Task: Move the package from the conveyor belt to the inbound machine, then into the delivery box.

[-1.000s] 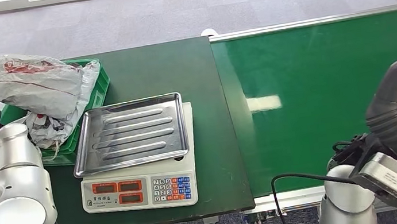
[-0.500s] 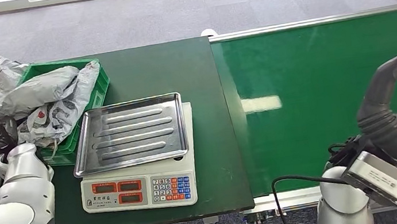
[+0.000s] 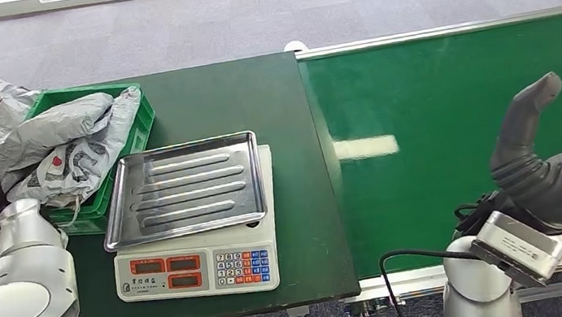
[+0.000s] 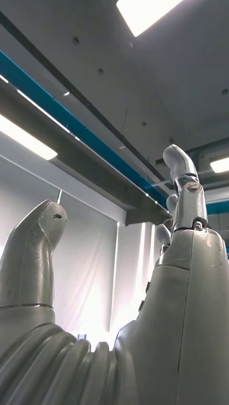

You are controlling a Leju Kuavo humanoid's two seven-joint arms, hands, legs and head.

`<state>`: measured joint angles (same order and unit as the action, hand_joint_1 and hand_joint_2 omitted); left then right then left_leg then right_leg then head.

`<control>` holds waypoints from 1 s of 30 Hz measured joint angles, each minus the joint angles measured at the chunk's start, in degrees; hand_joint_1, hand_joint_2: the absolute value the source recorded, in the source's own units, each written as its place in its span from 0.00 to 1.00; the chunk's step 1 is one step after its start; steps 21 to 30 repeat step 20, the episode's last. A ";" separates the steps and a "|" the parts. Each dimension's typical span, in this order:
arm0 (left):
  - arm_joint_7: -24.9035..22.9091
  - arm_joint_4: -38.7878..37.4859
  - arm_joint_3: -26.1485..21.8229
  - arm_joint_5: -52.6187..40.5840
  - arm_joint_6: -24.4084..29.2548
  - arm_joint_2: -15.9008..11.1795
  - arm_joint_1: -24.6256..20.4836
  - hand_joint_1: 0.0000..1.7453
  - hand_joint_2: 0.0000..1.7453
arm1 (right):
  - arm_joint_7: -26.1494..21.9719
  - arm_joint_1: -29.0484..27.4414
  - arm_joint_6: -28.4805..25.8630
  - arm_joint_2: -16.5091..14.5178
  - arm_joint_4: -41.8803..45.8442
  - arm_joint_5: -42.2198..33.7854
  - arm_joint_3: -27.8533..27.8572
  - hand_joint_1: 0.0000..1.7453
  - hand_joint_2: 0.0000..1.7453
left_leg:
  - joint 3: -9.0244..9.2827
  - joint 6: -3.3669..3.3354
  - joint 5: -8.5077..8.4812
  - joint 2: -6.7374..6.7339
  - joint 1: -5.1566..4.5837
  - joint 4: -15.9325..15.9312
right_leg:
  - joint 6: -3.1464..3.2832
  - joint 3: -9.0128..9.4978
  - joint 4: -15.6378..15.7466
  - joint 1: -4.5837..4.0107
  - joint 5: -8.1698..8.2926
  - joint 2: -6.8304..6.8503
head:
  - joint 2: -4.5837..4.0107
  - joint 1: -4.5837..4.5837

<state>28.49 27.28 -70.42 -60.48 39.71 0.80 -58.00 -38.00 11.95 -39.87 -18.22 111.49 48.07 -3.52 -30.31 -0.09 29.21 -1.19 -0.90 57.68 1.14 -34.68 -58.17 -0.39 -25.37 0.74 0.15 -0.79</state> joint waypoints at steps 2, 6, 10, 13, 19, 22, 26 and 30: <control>1.23 2.37 -1.55 -2.55 0.00 0.76 -0.77 0.00 0.00 | 0.10 -0.01 0.00 0.01 -0.27 0.09 -0.16 0.00 1.00 | 0.01 0.00 0.00 0.00 0.00 0.00 | 0.00 0.00 0.00 0.00 0.00 0.00 | 0.00 0.00; 7.95 4.83 -4.72 4.04 -0.99 2.09 -2.37 0.00 0.00 | 0.55 0.01 0.00 0.02 -0.85 0.52 -0.48 0.00 1.00 | 0.02 0.00 0.00 0.00 0.00 0.00 | 0.00 0.01 0.00 0.00 0.00 0.01 | 0.00 0.00; 11.22 8.58 0.12 31.18 -11.66 4.52 -0.63 0.00 0.50 | 0.40 0.00 0.00 0.04 -1.30 -0.78 -0.47 0.00 1.00 | 0.02 0.00 0.00 0.03 0.00 0.00 | 0.00 0.03 0.00 0.01 0.00 0.02 | 0.00 0.00; 8.25 17.98 10.56 48.51 -25.72 7.69 5.11 0.00 1.00 | -0.94 -0.08 0.00 0.05 -2.33 -6.25 -0.54 0.00 1.00 | 0.01 0.00 0.02 0.01 0.00 0.00 | 0.00 0.08 0.00 0.05 0.00 0.02 | 0.00 0.00; 2.59 45.72 38.65 66.41 -35.86 12.34 23.62 0.00 1.00 | -1.99 -0.57 0.02 0.22 -5.35 -15.02 -2.34 0.00 1.00 | -0.03 -0.04 0.11 0.17 -0.07 0.00 | -0.06 0.05 0.04 0.08 -0.10 0.14 | 0.00 0.01; 2.51 47.40 40.45 66.88 -35.81 12.50 24.84 0.00 1.00 | -2.02 -0.59 0.02 0.23 -5.51 -15.18 -2.48 0.00 1.00 | -0.04 -0.05 0.11 0.22 -0.07 0.00 | -0.07 0.05 0.05 0.08 -0.11 0.18 | 0.00 0.01; 2.51 47.40 40.45 66.88 -35.81 12.50 24.84 0.00 1.00 | -2.02 -0.59 0.02 0.23 -5.51 -15.18 -2.48 0.00 1.00 | -0.04 -0.05 0.11 0.22 -0.07 0.00 | -0.07 0.05 0.05 0.08 -0.11 0.18 | 0.00 0.01; 2.51 47.40 40.45 66.88 -35.81 12.50 24.84 0.00 1.00 | -2.02 -0.59 0.02 0.23 -5.51 -15.18 -2.48 0.00 1.00 | -0.04 -0.05 0.11 0.22 -0.07 0.00 | -0.07 0.05 0.05 0.08 -0.11 0.18 | 0.00 0.01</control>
